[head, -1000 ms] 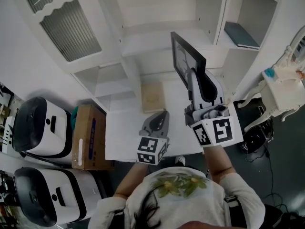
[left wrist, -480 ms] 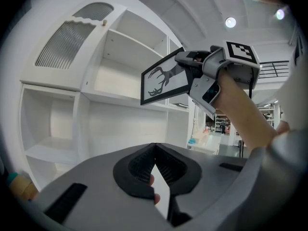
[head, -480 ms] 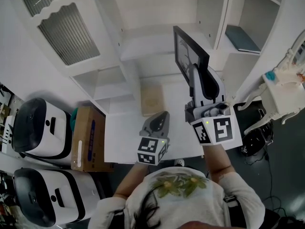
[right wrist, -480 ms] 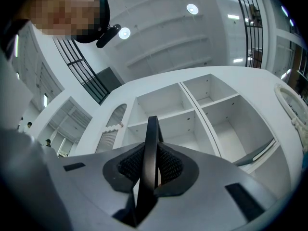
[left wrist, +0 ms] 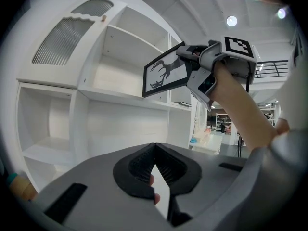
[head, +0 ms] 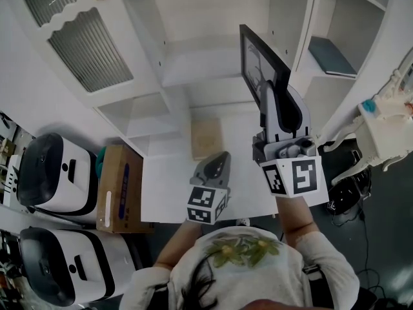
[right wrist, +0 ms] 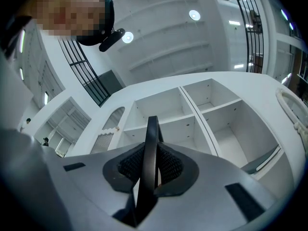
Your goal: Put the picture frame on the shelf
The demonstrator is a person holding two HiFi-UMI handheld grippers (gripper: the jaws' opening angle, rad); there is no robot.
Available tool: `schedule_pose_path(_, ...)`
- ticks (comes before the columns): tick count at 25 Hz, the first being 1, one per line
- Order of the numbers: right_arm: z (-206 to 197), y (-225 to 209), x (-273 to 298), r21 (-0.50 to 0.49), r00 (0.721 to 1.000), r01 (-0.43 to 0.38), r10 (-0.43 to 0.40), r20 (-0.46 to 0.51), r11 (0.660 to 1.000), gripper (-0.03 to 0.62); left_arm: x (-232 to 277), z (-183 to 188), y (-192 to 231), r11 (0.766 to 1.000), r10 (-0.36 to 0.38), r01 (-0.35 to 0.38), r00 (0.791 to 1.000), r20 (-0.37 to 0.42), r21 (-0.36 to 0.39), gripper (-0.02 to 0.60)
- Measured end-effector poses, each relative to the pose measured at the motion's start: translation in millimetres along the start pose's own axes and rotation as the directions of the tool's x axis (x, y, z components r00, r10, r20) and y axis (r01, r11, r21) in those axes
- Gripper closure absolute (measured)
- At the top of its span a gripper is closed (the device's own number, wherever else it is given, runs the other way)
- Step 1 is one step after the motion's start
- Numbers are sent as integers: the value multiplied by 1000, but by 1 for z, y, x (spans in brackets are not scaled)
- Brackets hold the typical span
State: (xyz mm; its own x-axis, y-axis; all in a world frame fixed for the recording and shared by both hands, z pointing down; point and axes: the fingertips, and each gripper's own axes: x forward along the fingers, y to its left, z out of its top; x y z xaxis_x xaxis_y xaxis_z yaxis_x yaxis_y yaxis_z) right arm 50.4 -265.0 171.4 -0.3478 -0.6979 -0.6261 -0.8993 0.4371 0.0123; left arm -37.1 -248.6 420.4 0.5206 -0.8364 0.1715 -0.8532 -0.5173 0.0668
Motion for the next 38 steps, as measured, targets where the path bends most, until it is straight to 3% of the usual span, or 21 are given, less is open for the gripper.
schedule_pose_path(22,-44,-25,33,-42,997,36,-39,-72,998,517,21,2,18,1000,31,-31,999,-11,3,554)
schedule_pose_path(38,-63,-32,47,-58,991,17,-24,-131,998,517,32,2,23,999,41,-41,999,-12,1,554)
